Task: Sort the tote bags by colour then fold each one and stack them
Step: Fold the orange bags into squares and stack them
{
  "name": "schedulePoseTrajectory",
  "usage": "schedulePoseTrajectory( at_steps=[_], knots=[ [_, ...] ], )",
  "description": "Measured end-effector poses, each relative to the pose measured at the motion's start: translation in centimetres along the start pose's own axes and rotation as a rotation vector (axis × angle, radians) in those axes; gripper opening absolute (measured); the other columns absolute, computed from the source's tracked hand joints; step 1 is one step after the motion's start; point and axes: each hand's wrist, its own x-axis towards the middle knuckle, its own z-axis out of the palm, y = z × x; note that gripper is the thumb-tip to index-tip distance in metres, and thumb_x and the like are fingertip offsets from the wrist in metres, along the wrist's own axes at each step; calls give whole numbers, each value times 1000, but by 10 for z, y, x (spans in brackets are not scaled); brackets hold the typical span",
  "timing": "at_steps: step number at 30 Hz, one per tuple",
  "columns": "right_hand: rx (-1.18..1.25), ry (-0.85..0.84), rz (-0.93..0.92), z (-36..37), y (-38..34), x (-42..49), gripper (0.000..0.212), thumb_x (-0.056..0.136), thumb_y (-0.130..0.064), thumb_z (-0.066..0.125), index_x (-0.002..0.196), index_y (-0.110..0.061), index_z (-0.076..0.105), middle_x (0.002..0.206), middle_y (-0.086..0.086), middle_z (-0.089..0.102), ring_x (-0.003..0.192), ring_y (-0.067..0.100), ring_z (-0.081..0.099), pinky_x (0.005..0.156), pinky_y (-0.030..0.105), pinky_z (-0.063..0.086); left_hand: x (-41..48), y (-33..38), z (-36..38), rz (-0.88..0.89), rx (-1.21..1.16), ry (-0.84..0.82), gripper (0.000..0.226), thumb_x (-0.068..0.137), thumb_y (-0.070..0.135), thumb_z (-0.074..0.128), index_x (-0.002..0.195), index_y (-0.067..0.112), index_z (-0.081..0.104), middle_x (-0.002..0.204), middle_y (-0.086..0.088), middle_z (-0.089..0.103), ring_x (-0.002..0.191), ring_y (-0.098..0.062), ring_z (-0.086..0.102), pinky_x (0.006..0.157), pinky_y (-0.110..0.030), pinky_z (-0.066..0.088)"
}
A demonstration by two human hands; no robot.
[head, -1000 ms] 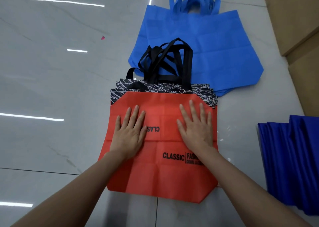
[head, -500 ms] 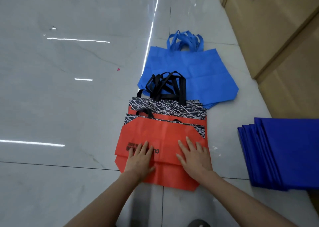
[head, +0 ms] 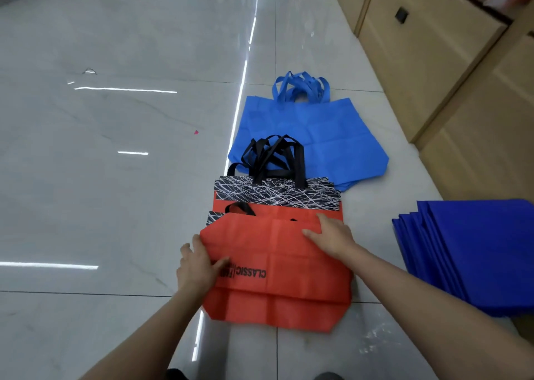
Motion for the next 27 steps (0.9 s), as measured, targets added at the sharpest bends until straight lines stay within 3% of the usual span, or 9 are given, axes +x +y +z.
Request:
schedulePoseTrajectory(
  at_steps=[4, 9, 11, 14, 17, 20, 23, 25, 27],
  knots=[
    [-136, -112, 76, 11, -12, 2, 60, 85, -66, 47, 118, -17, 54, 128, 8, 55, 122, 30, 46, 102, 40, 33, 2, -7, 1, -138, -91, 27, 83, 77, 44, 72, 138, 5, 30, 128, -19, 50, 118, -37, 48, 95, -44, 39],
    [419, -314, 64, 14, -29, -11, 29, 84, -43, 67, 74, -19, 53, 78, -5, 56, 73, 10, 54, 58, 19, 40, 4, -12, 10, 23, -224, 52, 31, 85, 32, 66, 98, 7, 53, 100, -12, 59, 93, -31, 55, 75, -38, 44],
    [659, -246, 131, 11, -34, -15, 21, 82, -22, 72, 83, -15, 52, 75, -5, 53, 66, 6, 48, 53, 17, 37, 1, -12, 8, 82, -327, 48, 22, 87, 26, 64, 90, 9, 49, 88, -7, 58, 84, -28, 56, 66, -34, 41],
    [1010, -56, 235, 3, -36, -10, 35, 76, 8, 65, 100, -15, 53, 81, 6, 59, 64, 12, 52, 52, 21, 41, 2, -14, 0, 111, -480, 10, 19, 86, 19, 66, 86, 8, 50, 81, -6, 61, 79, -27, 58, 62, -27, 43],
    [1275, 224, 120, -8, -37, -7, 42, 77, 17, 55, 100, -17, 52, 90, 4, 59, 74, 13, 54, 60, 19, 45, 8, -14, -6, 88, -541, -9, 20, 85, 21, 68, 90, 10, 53, 87, -8, 63, 82, -27, 60, 71, -36, 48],
    [1439, 451, 52, -22, -38, -5, 35, 83, 8, 61, 102, -20, 51, 93, 1, 59, 83, 11, 57, 74, 17, 46, 7, -9, -8, 90, -620, -18, 20, 84, 19, 69, 95, 10, 53, 90, -9, 64, 84, -27, 62, 76, -39, 51],
    [1630, 565, 95, -31, -28, 2, 32, 86, 4, 60, 101, -22, 50, 94, 5, 60, 88, 15, 59, 92, 31, 47, 3, -9, -5, 98, -668, -68, 26, 79, 24, 73, 94, 13, 55, 92, -8, 66, 85, -26, 64, 79, -42, 52],
    [1555, 580, 112, -34, -18, 5, 36, 88, 1, 59, 117, -18, 48, 114, 9, 57, 103, 16, 56, 102, 36, 41, 2, -12, 2, 73, -654, -100, 29, 76, 28, 72, 95, 15, 54, 95, -8, 65, 87, -27, 64, 82, -44, 52],
    [1221, 539, 137, -26, -7, 6, 53, 90, -10, 61, 137, -12, 38, 140, 8, 41, 126, 17, 42, 109, 33, 33, 2, -14, 7, 30, -594, -112, 25, 83, 20, 69, 100, 11, 53, 99, -10, 64, 91, -28, 62, 85, -44, 51]
  ],
)
